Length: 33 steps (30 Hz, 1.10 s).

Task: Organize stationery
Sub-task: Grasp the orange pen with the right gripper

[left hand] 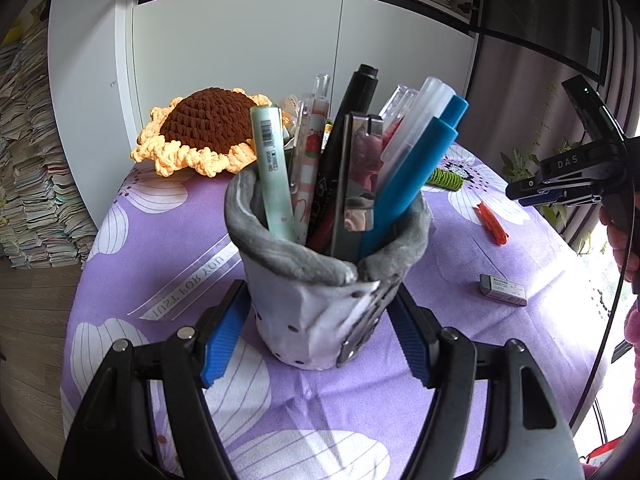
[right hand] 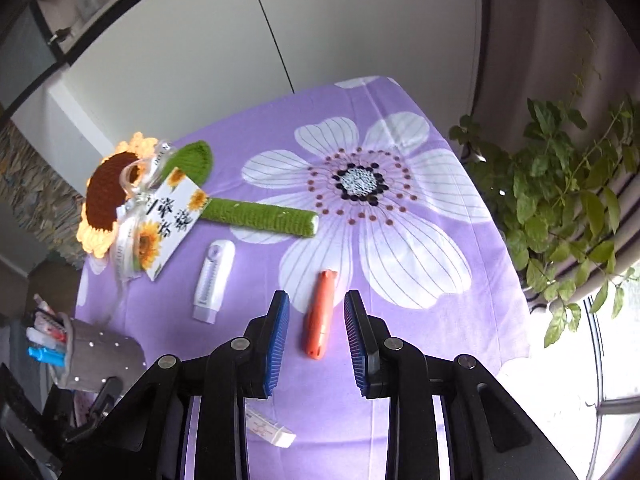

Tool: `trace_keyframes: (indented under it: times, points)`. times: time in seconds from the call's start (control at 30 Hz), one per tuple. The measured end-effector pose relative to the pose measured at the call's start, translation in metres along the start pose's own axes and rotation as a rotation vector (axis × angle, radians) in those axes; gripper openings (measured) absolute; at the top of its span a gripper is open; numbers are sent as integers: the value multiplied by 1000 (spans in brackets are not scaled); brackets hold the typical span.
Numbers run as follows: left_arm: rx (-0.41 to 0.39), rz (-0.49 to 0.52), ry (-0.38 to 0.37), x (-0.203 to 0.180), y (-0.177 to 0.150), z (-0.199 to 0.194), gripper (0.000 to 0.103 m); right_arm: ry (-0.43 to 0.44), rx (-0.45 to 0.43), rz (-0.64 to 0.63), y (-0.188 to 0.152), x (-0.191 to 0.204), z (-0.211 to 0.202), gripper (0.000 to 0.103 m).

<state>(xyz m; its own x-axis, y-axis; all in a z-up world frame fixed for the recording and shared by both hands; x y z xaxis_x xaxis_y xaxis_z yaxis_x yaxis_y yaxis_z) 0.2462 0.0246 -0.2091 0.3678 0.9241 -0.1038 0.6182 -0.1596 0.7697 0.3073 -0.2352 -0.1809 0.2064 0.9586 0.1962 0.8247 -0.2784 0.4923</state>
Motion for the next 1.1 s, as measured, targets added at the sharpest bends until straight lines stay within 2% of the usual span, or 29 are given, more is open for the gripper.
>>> trace_keyframes:
  times: [0.1, 0.4, 0.6, 0.77, 0.8, 0.83, 1.1]
  points:
    - [0, 0, 0, 0, 0, 0, 69, 13, 47, 27, -1, -7, 17, 28]
    - [0, 0, 0, 0, 0, 0, 69, -5, 95, -8, 5, 7, 46, 28]
    - [1, -1, 0, 0, 0, 0, 69, -46, 101, -38, 6, 17, 56, 28]
    - [6, -3, -2, 1, -1, 2, 70, -108, 70, -99, 5, 25, 58, 28]
    - [6, -3, -2, 0, -1, 2, 70, -118, 66, -118, 4, 28, 58, 24]
    - [5, -3, -2, 0, -1, 2, 70, -122, 63, -128, 3, 29, 57, 15]
    - [6, -3, -3, 1, 0, 2, 70, -25, 35, -73, -4, 27, 34, 14]
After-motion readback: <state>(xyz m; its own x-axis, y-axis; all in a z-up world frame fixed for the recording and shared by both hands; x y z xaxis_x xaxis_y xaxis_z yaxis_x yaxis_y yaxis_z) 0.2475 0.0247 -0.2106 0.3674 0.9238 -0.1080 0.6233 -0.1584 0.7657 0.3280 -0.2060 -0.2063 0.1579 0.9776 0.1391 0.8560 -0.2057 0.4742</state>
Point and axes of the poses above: each gripper's, at about its wrist camera, not at the fingertips, and z roughly the way its jaws point, x to its left, y to its top, the point moved 4 cm from there along z, roughly the way its jaws point, and after that the axes turned 3 degrees about -y, right-handed, at the moved point
